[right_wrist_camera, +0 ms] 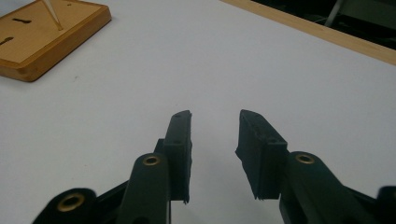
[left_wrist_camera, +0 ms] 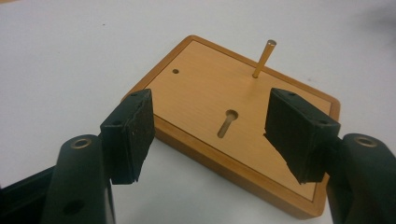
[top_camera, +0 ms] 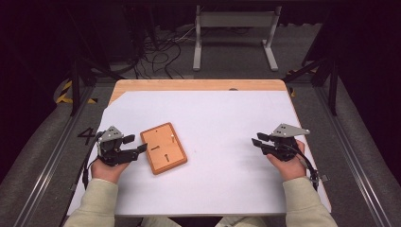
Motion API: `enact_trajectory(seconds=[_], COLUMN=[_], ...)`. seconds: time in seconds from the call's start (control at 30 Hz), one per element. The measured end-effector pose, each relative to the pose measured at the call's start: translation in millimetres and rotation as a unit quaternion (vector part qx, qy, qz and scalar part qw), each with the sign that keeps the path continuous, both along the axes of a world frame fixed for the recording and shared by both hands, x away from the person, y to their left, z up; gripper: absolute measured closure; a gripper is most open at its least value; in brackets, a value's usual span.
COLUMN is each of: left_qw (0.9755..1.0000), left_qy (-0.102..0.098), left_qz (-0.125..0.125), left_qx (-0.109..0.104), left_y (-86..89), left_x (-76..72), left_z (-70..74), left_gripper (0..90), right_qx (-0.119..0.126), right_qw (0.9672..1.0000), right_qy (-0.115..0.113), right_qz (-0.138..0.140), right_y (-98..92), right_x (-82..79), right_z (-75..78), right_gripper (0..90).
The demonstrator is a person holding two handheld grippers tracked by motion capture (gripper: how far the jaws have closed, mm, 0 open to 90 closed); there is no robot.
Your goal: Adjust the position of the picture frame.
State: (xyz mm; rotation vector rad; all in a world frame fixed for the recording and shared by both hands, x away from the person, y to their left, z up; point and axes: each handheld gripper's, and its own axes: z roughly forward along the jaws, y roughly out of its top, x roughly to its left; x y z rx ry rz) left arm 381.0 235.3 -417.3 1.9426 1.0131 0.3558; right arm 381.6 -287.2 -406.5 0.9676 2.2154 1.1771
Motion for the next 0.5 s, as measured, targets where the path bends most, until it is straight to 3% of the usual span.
enact_trajectory(seconds=[0.07,0.2,0.3,0.43,0.47,0.5], left_qw=[0.9999,0.9999,0.9994,0.9994,0.9996,0.9996], left_qy=[0.003,-0.002,0.009,0.016,0.013,0.015], left_qz=[-0.005,-0.013,-0.028,-0.024,-0.021,-0.021], left_qx=[-0.01,-0.01,-0.019,-0.017,-0.011,-0.012], left_y=[-0.1,1.4,3.2,3.1,3.4,3.4], left_x=[1.5,3.0,7.1,10.1,11.1,11.8], left_z=[3.0,7.5,9.2,12.1,13.3,14.1], left_gripper=[35.4,43.7,50.3,78.8,78.8,87.2], right_qx=[-0.001,0.001,-0.002,-0.004,-0.005,-0.005], right_qw=[1.0,0.9999,0.9999,0.9999,0.9999,0.9999], right_qy=[-0.002,-0.007,-0.006,-0.004,-0.004,-0.004], right_qz=[0.007,0.015,0.015,0.013,0.014,0.015], right_y=[0.2,-1.1,-2.0,-3.3,-3.5,-3.9], right_x=[-1.5,-3.9,-5.0,-7.6,-8.7,-10.1], right_z=[1.7,4.3,5.0,5.8,6.3,7.2], right_gripper=[67.5,69.4,70.7,72.0,72.2,72.3])
